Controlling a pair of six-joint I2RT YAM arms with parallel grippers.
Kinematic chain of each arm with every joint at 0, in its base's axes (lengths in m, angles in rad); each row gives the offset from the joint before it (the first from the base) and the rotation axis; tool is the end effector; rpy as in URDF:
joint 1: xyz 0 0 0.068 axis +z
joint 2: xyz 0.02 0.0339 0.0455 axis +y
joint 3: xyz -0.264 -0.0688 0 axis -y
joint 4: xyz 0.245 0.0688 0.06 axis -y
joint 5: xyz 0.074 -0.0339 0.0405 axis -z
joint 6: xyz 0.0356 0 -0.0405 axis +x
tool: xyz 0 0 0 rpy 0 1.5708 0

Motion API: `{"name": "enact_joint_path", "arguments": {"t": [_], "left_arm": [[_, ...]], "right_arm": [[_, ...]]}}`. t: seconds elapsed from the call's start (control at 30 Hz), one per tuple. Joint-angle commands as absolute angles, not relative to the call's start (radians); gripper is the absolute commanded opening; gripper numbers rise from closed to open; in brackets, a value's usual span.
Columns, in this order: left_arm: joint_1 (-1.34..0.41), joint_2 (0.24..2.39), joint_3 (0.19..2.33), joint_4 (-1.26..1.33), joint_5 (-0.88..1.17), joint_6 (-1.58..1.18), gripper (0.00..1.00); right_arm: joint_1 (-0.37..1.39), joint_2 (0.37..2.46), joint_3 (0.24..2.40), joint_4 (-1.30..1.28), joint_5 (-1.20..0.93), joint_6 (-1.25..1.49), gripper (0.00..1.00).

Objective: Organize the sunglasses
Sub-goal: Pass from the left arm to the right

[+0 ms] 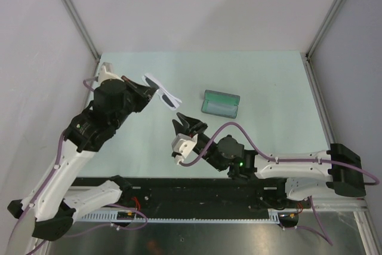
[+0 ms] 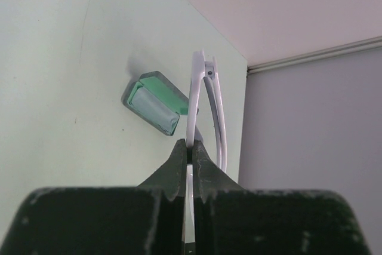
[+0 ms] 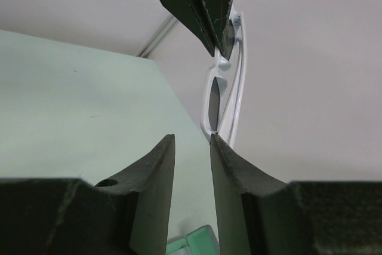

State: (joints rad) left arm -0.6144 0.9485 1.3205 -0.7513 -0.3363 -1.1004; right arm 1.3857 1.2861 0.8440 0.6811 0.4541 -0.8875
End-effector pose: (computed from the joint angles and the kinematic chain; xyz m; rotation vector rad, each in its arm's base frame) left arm 0.1477 -0.0898 0.4331 -0.7056 1.8884 -0.8041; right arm 0.0698 0.2880 0.3414 -1.0203 0.8953 0.1171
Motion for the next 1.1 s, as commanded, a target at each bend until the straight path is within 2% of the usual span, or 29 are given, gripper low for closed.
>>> {"name": "enact_joint_path", "arguments": {"t": [0.0, 0.47, 1.07], "left_arm": [[-0.637, 0.927, 1.361, -0.749, -0.374, -1.146, 0.00], [-0.669, 0.946, 1.362, -0.755, -0.397, -1.167, 0.00], [-0.680, 0.946, 1.370, -0.762, -0.403, -1.172, 0.00]], "right_arm": [[1.388, 1.299, 0.897, 0.729, 0.460, -0.905, 0.36], [1.382, 1.348, 0.927, 0.796, 0.505, -1.014, 0.35], [1.339, 1.344, 0.939, 0.707, 0.483, -0.986, 0.33]]}}
